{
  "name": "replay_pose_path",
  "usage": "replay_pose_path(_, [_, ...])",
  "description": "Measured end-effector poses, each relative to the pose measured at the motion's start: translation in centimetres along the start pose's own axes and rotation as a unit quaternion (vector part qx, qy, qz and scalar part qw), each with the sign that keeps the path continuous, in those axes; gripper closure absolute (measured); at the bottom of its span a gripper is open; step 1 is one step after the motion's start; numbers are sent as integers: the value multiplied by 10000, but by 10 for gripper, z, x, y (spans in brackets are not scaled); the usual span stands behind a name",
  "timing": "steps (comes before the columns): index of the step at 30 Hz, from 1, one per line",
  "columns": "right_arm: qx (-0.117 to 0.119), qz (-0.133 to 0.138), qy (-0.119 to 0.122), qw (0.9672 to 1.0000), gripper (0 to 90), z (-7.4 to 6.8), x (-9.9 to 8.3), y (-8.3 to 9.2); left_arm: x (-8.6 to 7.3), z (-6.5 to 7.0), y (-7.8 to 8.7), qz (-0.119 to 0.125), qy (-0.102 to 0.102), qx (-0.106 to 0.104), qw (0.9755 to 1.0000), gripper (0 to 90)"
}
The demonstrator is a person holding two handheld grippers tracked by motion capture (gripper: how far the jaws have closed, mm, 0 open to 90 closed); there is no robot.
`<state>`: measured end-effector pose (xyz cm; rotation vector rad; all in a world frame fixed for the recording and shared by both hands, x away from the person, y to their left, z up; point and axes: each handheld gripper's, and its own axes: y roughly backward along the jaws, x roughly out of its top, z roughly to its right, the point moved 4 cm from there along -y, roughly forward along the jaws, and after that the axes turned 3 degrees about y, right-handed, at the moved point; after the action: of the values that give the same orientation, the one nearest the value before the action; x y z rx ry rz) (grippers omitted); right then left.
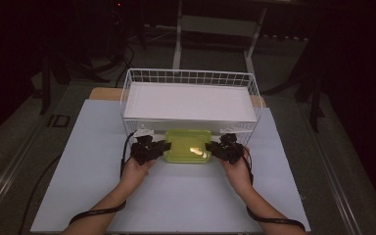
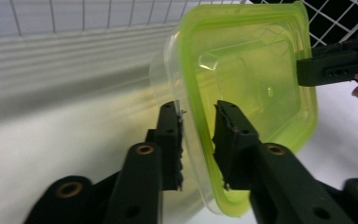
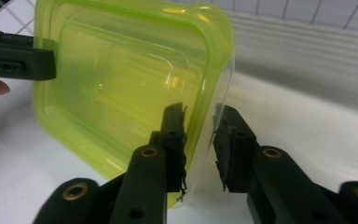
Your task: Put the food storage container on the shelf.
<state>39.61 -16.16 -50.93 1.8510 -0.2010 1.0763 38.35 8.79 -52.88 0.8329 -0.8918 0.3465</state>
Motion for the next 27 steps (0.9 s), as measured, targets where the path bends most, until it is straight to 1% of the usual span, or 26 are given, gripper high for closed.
replay_pose_path(1, [-58,13,44,10000,706,0,1,-1,0,1,-1,37,-35,48,10000,690])
replay_pose_path(2, [-113,15,81,9999,689,0,1,-2,2,1,-3,84,-116,172,9997,675])
replay_pose_path(3, [-211,16,120,9997,662,0,2,-3,2,1,-4,104,-141,219,9996,653])
replay_pose_path(6, [-300,33,87,9995,617,0,3,-6,5,-2,-8,140,-172,298,9993,620])
replay_pose_path(8, [-368,56,101,9993,598,2,5,-8,6,-4,-10,164,-130,334,9992,598])
replay_pose_path(10, [-398,67,56,9992,574,2,6,-10,6,-5,-12,195,-95,350,9992,586])
replay_pose_path(11, [-485,84,71,9988,575,2,6,-11,6,-5,-12,210,-27,292,9993,575])
replay_pose_path(12, [-523,84,92,9986,576,2,6,-11,6,-7,-13,201,-3,283,9994,574])
replay_pose_path(13, [-554,85,98,9984,577,2,6,-11,6,-7,-13,210,-20,336,9992,544])
replay_pose_path(14, [-554,85,98,9984,577,2,6,-11,6,-7,-13,210,-20,336,9992,516])
replay_pose_path(15, [-586,83,111,9982,571,2,6,-11,7,-7,-14,212,-87,348,9991,516])
replay_pose_path(16, [-668,122,147,9976,536,2,6,-12,8,-8,-14,200,-127,367,9990,473])
replay_pose_path(17, [-670,123,125,9976,520,3,6,-12,8,-7,-14,203,-122,370,9990,453])
replay_pose_path(19, [-637,161,71,9978,493,3,6,-11,9,-4,-12,245,-72,359,9990,452])
replay_pose_path(20, [-622,201,81,9978,487,2,6,-10,10,-4,-11,248,-181,342,9989,451])
replay_pose_path(21, [-622,201,81,9978,487,2,6,-10,10,-4,-11,248,-181,342,9989,451])
replay_pose_path(22, [-594,246,75,9979,480,1,6,-9,10,0,-8,254,-191,289,9991,451])
replay_pose_path(23, [-586,264,208,9977,477,-3,5,-7,9,2,-7,248,-172,308,9991,450])
replay_pose_path(24, [-569,274,231,9977,475,-4,5,-6,9,3,-5,260,-190,300,9990,450])
replay_pose_path(25, [-547,293,249,9978,475,-6,5,-4,10,3,-3,267,-289,296,9988,450])
replay_pose_path(26, [-551,321,258,9976,475,-8,5,-2,10,4,0,287,-337,296,9986,450])
replay_pose_path(27, [-520,355,275,9976,475,-10,4,1,10,5,2,307,-307,281,9987,450])
